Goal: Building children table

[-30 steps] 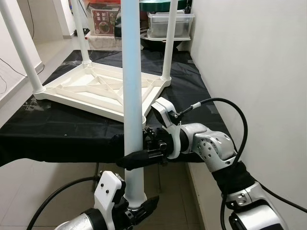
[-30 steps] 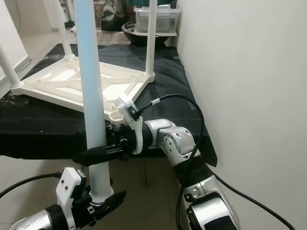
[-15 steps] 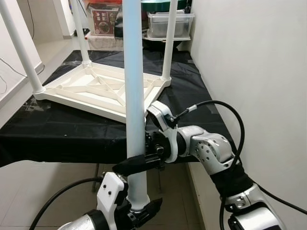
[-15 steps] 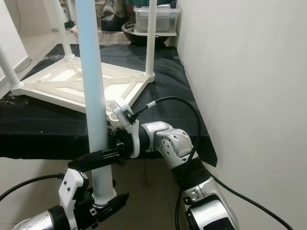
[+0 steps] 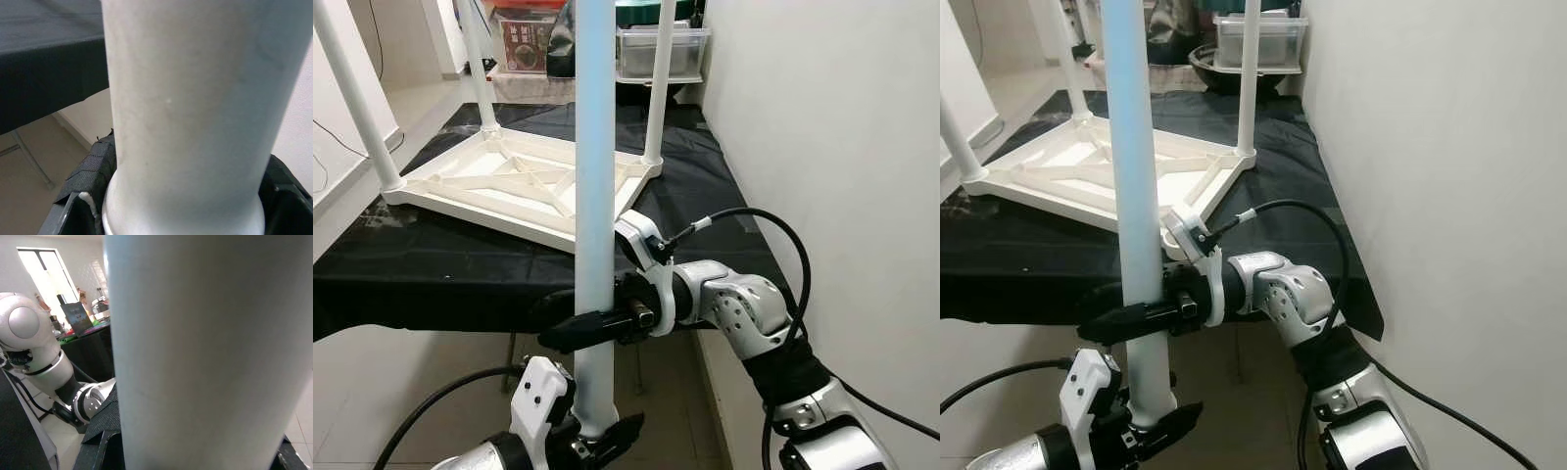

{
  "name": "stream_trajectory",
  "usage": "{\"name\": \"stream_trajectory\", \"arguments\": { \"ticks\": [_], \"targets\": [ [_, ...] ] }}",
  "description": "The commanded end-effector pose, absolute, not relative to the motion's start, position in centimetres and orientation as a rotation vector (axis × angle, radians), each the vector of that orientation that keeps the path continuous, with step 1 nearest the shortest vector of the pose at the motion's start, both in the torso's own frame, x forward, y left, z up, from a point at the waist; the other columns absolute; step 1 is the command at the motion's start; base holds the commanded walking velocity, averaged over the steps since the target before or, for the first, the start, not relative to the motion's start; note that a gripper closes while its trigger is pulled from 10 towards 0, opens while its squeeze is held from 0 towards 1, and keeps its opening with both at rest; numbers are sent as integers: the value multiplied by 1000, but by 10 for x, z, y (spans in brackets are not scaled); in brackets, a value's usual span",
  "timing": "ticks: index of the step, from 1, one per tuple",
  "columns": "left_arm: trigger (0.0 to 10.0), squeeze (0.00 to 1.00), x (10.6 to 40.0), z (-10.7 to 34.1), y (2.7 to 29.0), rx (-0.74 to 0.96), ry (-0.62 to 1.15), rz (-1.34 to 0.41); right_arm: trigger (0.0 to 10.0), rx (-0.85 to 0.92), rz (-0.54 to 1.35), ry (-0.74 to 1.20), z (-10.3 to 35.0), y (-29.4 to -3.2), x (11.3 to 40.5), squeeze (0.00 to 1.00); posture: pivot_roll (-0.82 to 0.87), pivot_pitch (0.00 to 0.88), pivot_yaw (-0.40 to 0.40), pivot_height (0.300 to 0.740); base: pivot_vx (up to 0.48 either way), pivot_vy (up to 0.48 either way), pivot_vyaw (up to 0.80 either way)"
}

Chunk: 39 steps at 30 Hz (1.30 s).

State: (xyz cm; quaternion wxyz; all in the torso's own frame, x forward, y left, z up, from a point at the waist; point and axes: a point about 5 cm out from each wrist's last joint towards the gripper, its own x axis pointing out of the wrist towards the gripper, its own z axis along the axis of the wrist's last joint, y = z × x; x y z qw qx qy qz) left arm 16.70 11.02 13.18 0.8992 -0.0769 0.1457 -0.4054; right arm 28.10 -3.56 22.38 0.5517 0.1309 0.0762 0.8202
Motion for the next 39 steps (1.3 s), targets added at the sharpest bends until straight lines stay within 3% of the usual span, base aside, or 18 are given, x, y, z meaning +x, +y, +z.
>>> {"name": "stream_trajectory", "arguments": {
  "ticks": [1,2,8,13,14,18,20,21,22,24,26,27,30,31,32,39],
  "targets": [
    [10000,0,167,128,112,-169,328,-814,0,310,1975,144,229,-34,276,0,40,62,-15,740,0,0,0],
    [10000,1000,168,129,112,-163,323,-812,0,308,1972,141,229,-34,276,0,40,62,-15,740,0,0,0],
    [10000,1000,166,130,113,-178,308,-823,0,304,1955,136,230,-36,279,0,41,61,-16,740,0,0,0],
    [10000,1000,161,130,114,-163,312,-819,0,277,1851,95,235,-47,298,0,46,60,-19,740,0,0,0],
    [10000,0,160,130,116,-157,311,-804,0,265,1780,69,237,-53,308,0,50,59,-24,740,0,0,0],
    [10000,0,161,132,119,-141,283,-739,0,240,1467,-12,244,-72,343,0,50,57,-26,740,0,0,0],
    [10000,0,161,132,120,-136,275,-731,0,233,1410,-24,245,-75,349,0,50,57,-26,740,0,0,0],
    [10000,0,170,135,127,-99,222,-614,0,250,1267,-68,251,-83,360,0,49,55,-25,740,0,0,0],
    [10000,0,170,135,127,-99,222,-614,0,250,1267,-68,251,-83,360,0,49,55,-25,740,0,0,0],
    [10000,0,179,138,136,-56,156,-468,0,278,1089,-119,257,-93,373,0,49,55,-25,740,0,0,0],
    [10000,0,179,138,136,-56,156,-468,0,278,1089,-119,257,-93,373,0,49,55,-25,740,0,0,0],
    [10000,0,196,146,159,-23,77,-192,0,246,931,-198,264,-99,378,0,48,50,-28,740,0,0,0],
    [10000,0,205,154,173,-2,25,-28,0,231,828,-261,270,-100,380,0,42,42,-26,740,0,0,0],
    [10000,0,208,162,174,2,-15,4,4392,210,793,-300,272,-97,379,0,42,42,-26,740,0,0,0],
    [10000,0,211,170,175,4,-53,24,10000,216,762,-318,274,-95,379,0,42,42,-26,740,0,0,0],
    [10000,0,213,183,187,7,-150,179,10000,239,682,-354,269,-86,378,0,44,35,-26,740,158,0,0]
  ]
}}
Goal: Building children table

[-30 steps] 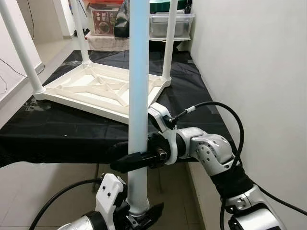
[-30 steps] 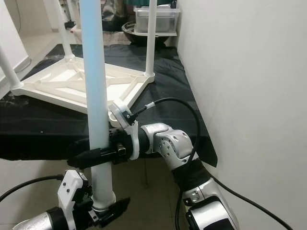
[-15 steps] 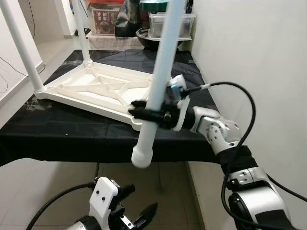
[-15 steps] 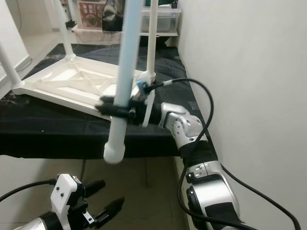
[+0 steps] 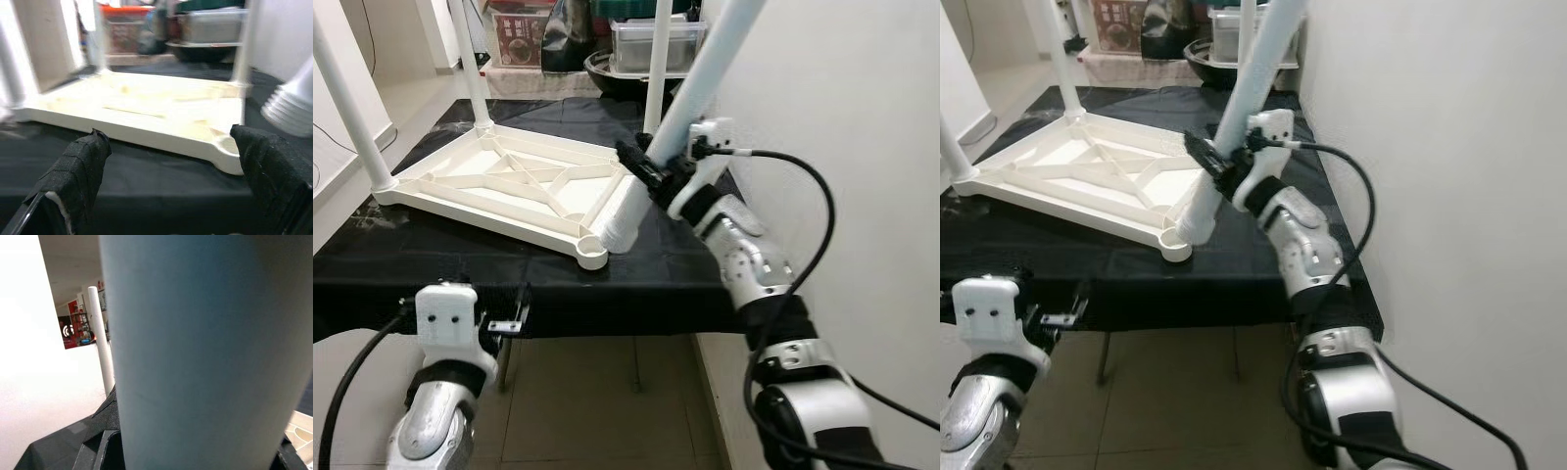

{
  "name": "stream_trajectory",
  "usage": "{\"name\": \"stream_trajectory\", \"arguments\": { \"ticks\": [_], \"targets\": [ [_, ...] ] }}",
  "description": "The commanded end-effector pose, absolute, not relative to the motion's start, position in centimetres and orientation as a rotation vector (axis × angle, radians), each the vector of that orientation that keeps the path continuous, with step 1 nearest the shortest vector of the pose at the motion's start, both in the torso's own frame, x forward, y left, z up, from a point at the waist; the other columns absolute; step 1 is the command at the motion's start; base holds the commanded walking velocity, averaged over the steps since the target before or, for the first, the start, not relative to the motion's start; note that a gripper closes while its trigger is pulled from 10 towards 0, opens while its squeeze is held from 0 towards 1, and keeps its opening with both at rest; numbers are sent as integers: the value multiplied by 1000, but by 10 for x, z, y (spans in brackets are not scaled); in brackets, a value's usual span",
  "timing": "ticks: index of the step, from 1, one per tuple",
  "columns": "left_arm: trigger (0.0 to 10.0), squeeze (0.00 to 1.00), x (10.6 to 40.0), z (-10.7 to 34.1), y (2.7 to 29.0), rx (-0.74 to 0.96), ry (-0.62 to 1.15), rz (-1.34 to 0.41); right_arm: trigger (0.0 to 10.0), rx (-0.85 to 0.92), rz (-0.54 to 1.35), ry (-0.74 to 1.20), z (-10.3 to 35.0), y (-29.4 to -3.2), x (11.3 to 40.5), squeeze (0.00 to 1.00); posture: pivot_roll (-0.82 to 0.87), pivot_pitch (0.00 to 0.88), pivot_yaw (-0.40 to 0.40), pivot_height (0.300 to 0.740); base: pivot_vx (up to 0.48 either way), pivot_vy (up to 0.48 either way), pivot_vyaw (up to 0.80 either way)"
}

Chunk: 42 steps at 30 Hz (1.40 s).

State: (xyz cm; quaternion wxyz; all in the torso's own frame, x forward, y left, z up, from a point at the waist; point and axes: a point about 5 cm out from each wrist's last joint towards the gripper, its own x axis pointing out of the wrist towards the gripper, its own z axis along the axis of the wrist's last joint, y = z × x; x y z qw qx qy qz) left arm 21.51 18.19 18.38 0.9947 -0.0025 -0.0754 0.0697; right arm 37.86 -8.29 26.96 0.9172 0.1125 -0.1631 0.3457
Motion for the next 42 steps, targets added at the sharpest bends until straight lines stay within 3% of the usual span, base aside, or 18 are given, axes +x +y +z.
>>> {"name": "stream_trajectory", "arguments": {
  "ticks": [1,21,42],
  "targets": [
    [10000,0,213,183,187,7,-150,179,10000,239,682,-354,269,-86,378,0,44,35,-26,740,274,0,0],
    [10000,0,217,181,180,14,-169,194,10000,244,607,-375,265,-78,379,0,47,24,-25,740,281,0,0],
    [10000,0,219,185,182,13,-188,223,10000,242,625,-381,265,-72,378,0,50,37,-33,740,0,0,0]
  ]
}}
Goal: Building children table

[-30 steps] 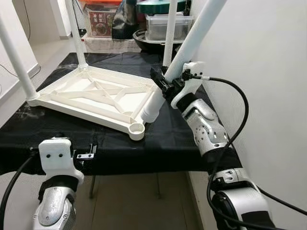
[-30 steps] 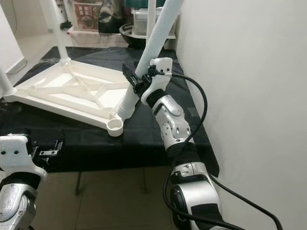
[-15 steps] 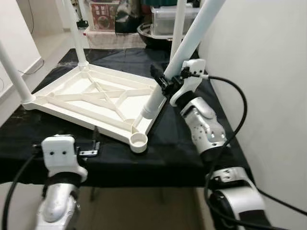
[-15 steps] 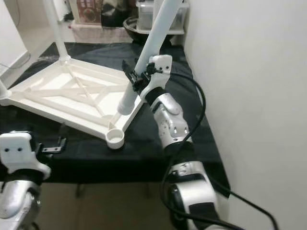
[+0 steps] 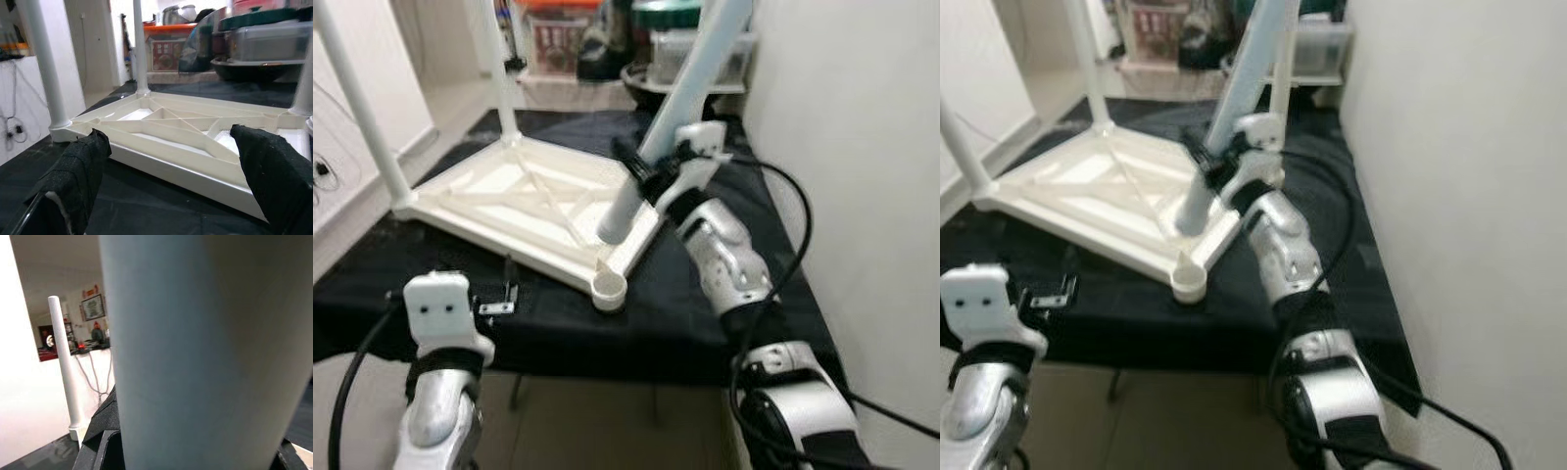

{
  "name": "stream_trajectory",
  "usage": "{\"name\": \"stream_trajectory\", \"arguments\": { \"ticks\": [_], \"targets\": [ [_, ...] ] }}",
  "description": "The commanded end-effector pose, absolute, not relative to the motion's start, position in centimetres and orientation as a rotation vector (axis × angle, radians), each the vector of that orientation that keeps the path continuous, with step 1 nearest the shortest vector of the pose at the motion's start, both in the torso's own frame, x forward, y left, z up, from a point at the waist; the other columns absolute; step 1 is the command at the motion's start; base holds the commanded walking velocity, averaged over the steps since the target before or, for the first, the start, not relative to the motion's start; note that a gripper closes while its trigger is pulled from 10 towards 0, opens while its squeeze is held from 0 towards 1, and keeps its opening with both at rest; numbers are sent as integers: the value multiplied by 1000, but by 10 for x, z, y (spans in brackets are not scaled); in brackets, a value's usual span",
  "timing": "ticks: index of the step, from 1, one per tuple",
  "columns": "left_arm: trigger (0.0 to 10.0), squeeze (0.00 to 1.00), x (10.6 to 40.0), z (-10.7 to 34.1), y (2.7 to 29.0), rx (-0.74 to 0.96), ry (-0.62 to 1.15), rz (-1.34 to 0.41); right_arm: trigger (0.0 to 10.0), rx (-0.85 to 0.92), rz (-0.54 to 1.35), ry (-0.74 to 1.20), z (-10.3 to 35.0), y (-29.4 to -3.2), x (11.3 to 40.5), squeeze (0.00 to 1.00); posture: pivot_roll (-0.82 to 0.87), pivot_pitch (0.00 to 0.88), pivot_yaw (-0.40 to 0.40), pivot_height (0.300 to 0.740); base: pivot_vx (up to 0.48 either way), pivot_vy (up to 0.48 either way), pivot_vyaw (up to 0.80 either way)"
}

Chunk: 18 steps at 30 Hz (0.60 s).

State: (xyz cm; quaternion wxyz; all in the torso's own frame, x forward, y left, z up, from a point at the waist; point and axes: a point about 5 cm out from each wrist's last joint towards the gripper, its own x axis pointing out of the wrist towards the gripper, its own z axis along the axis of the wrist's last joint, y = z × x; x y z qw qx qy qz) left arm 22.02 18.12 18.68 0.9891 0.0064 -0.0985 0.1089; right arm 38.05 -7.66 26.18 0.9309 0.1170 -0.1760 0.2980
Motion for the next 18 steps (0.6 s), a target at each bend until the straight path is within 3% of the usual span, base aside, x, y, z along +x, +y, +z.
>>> {"name": "stream_trajectory", "arguments": {
  "ticks": [1,18],
  "targets": [
    [10000,0,219,184,182,15,-188,224,10000,242,625,-381,265,-72,378,0,50,37,-33,740,0,0,0],
    [10000,0,219,183,183,29,-187,221,10000,237,622,-375,263,-73,380,0,49,43,-29,740,0,0,0]
  ]
}}
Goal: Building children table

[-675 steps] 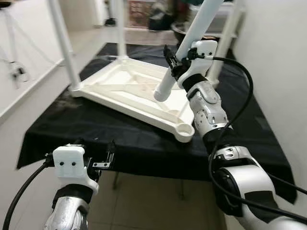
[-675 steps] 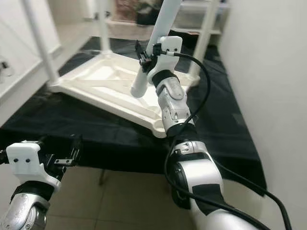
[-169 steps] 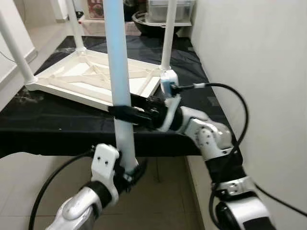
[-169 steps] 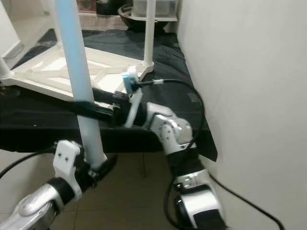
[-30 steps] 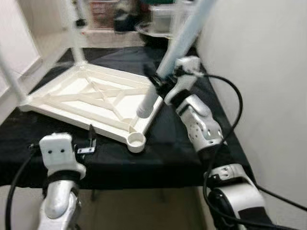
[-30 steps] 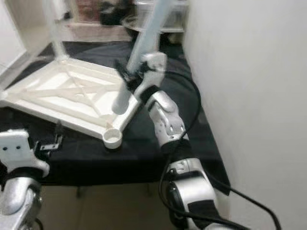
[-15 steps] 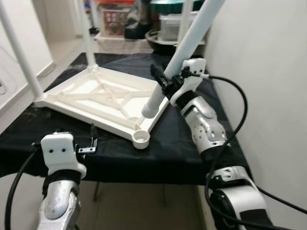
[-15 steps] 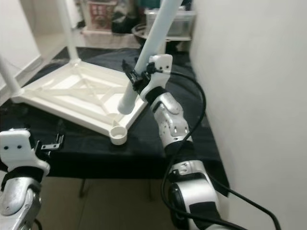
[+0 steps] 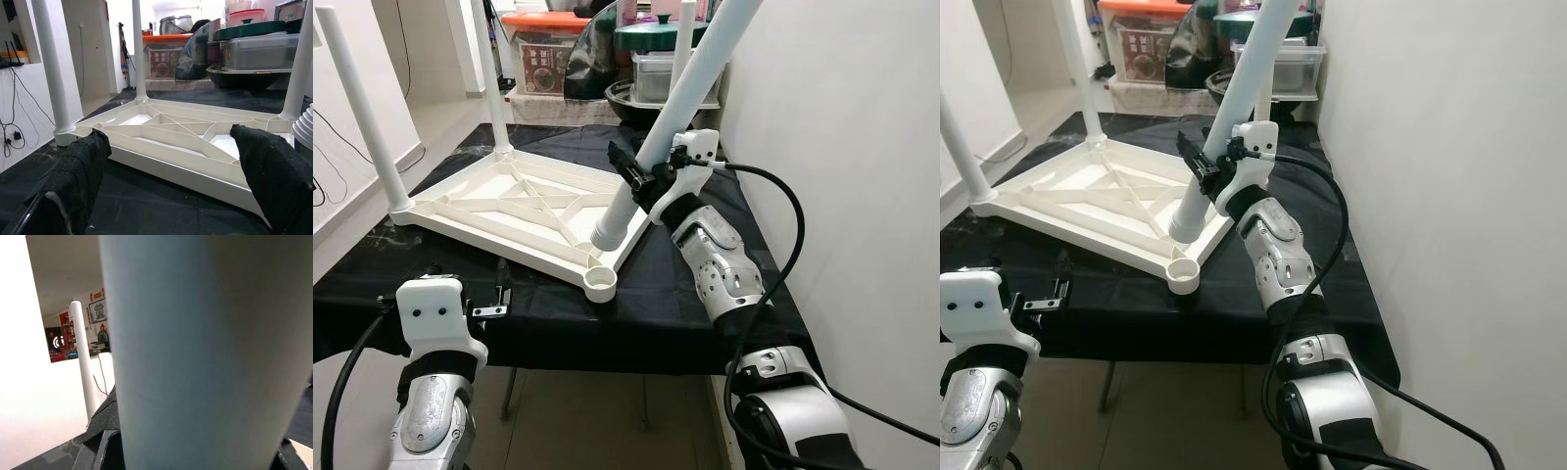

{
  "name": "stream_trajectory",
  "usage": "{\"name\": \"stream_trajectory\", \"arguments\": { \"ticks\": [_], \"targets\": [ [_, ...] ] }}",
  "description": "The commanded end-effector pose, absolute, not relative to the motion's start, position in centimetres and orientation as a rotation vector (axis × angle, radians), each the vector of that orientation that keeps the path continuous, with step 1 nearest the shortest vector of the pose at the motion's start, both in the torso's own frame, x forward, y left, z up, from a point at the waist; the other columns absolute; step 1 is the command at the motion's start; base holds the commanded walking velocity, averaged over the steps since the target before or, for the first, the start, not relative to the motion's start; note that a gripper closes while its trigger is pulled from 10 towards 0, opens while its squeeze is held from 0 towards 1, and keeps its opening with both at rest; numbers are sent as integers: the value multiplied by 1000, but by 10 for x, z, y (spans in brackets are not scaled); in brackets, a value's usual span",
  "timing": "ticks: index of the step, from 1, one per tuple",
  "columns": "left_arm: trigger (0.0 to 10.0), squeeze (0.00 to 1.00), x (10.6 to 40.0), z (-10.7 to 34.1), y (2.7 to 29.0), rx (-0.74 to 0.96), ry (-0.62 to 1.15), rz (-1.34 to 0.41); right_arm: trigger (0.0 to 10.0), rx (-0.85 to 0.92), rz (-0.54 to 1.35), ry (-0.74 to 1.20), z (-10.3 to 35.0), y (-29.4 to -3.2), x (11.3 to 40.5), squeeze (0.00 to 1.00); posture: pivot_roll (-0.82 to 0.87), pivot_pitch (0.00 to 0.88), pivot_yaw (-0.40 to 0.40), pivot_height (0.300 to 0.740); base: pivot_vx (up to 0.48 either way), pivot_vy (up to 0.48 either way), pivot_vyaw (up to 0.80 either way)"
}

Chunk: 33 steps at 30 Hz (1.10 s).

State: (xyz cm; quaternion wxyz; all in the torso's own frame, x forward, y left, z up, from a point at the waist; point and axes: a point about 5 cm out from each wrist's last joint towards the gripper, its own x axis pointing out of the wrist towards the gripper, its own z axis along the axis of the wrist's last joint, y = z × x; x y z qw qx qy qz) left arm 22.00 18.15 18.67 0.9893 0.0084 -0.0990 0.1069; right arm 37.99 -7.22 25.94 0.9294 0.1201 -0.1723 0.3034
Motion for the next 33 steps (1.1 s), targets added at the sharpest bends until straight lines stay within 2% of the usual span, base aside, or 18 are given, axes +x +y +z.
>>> {"name": "stream_trajectory", "arguments": {
  "ticks": [1,23,33],
  "targets": [
    [10000,0,219,183,183,29,-187,221,10000,237,622,-375,263,-73,380,0,49,43,-29,740,0,0,0],
    [10000,0,219,181,184,33,-180,220,10000,231,618,-373,262,-73,380,0,49,43,-29,740,0,0,0],
    [10000,0,220,181,184,42,-180,216,10000,230,613,-375,263,-74,380,0,49,47,-33,740,245,0,0]
  ]
}}
